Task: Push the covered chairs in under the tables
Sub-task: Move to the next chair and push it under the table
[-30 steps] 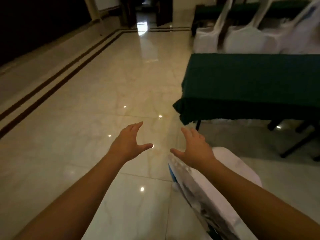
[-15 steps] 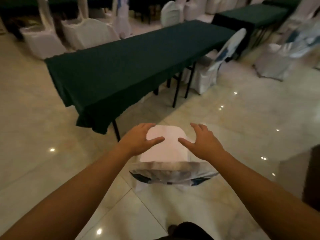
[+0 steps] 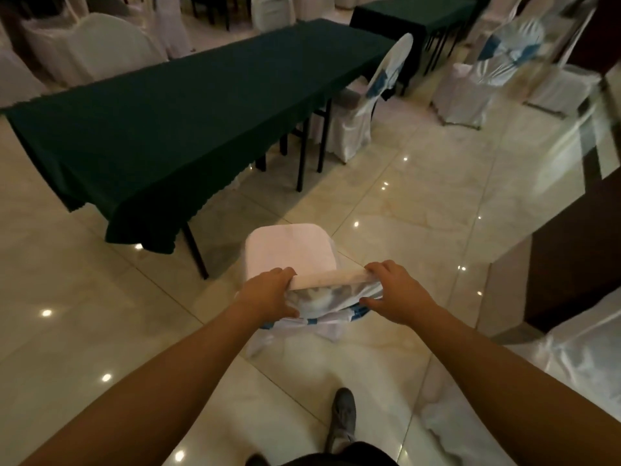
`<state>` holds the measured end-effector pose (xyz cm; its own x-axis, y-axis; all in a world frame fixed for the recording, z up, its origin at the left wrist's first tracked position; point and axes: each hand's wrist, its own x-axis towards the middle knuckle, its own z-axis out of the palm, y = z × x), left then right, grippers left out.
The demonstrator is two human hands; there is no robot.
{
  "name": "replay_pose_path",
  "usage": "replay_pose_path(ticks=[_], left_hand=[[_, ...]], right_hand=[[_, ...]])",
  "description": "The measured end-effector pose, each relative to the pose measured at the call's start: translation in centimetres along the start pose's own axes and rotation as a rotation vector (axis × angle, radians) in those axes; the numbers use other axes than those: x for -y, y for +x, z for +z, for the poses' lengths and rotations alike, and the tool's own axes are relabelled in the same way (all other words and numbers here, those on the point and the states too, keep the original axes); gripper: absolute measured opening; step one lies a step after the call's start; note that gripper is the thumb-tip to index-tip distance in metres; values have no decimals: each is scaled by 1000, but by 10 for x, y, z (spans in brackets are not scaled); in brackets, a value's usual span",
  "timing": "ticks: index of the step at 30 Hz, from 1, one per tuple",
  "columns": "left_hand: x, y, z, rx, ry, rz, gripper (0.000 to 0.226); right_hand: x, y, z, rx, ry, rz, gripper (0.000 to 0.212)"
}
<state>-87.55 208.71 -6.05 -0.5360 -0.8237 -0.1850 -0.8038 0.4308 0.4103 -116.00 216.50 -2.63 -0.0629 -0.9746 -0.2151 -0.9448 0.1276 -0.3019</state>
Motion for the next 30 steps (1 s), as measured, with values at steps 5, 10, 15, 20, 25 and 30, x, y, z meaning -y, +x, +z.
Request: replay_pose_path(ticks=[5, 10, 15, 20, 25, 30], left_hand=[[8, 4, 13, -121, 194, -123, 46], [14, 5, 16, -130, 223, -128, 28], [16, 10, 12, -91, 285, -83, 31], [5, 36, 3, -167, 310, -60, 22], [-16, 75, -13, -184, 309, -75, 32], [-39, 114, -24, -230, 331, -93, 38]], right_hand=[[-16, 28, 9, 44, -96, 29, 61], [-26, 44, 19, -20, -174, -6, 49], [-30, 58, 19, -57, -213, -140, 28], [-56, 83, 4, -102, -183, -260, 28], [-84, 126, -25, -130, -137, -314, 26], [-111, 168, -51, -138, -107, -355, 25]])
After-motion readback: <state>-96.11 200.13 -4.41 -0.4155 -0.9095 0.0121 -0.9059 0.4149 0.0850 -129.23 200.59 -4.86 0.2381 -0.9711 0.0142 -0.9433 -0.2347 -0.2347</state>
